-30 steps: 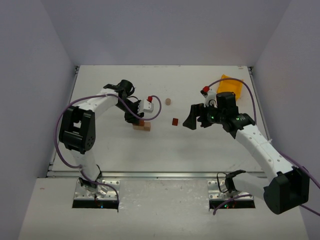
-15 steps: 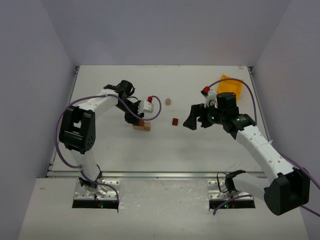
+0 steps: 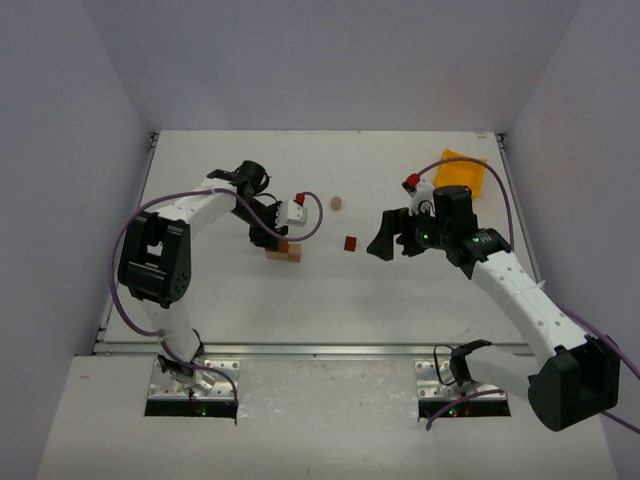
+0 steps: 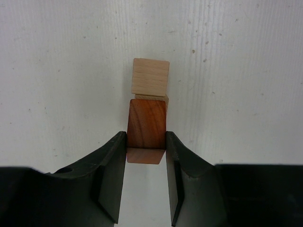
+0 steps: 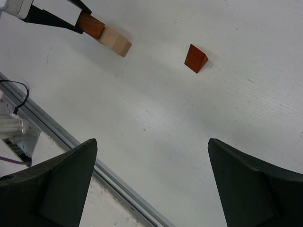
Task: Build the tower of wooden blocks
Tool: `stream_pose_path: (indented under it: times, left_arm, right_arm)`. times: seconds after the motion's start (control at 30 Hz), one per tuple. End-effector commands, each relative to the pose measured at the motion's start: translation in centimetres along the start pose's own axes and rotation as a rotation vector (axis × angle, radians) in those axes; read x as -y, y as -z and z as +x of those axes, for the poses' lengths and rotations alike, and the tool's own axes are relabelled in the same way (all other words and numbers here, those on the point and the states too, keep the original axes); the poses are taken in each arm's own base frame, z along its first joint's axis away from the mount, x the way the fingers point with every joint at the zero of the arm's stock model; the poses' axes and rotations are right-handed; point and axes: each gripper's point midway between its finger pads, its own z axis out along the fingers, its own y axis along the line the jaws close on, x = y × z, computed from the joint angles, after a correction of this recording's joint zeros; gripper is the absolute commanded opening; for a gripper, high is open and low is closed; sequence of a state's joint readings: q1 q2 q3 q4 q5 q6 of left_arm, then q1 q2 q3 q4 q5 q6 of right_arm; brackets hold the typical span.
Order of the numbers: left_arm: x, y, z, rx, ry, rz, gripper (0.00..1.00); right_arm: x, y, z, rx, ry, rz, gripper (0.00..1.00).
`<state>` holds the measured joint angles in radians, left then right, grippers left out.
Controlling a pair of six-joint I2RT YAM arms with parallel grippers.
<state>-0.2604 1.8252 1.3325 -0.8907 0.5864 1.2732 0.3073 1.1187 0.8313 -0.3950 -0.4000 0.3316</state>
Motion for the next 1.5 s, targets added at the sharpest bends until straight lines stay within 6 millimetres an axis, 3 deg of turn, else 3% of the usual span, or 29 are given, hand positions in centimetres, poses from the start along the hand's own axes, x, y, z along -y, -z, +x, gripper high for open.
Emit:
stream_pose_path:
  times: [0.0,1.13,1.47]
  left_arm:
    - [0.1,0.9,-0.9,0.023,-0.027,-0.025,0.16]
    - [0.0,0.8,-2.1,0.030,-0.044,-0.030,0.17]
    - [-0.4,0.6,-1.8,0.019,-0.030,-0.041,0.41]
  right_arm:
    - [-0.2,0.4,-1.0,0.047,0.040,-0.001,0.99]
    - [-0.3,0.9,-0.9,0.059,0.056,0.004,0.99]
    - [-0.3,0.9,-0.9,0.060,0.057,0.002,0.99]
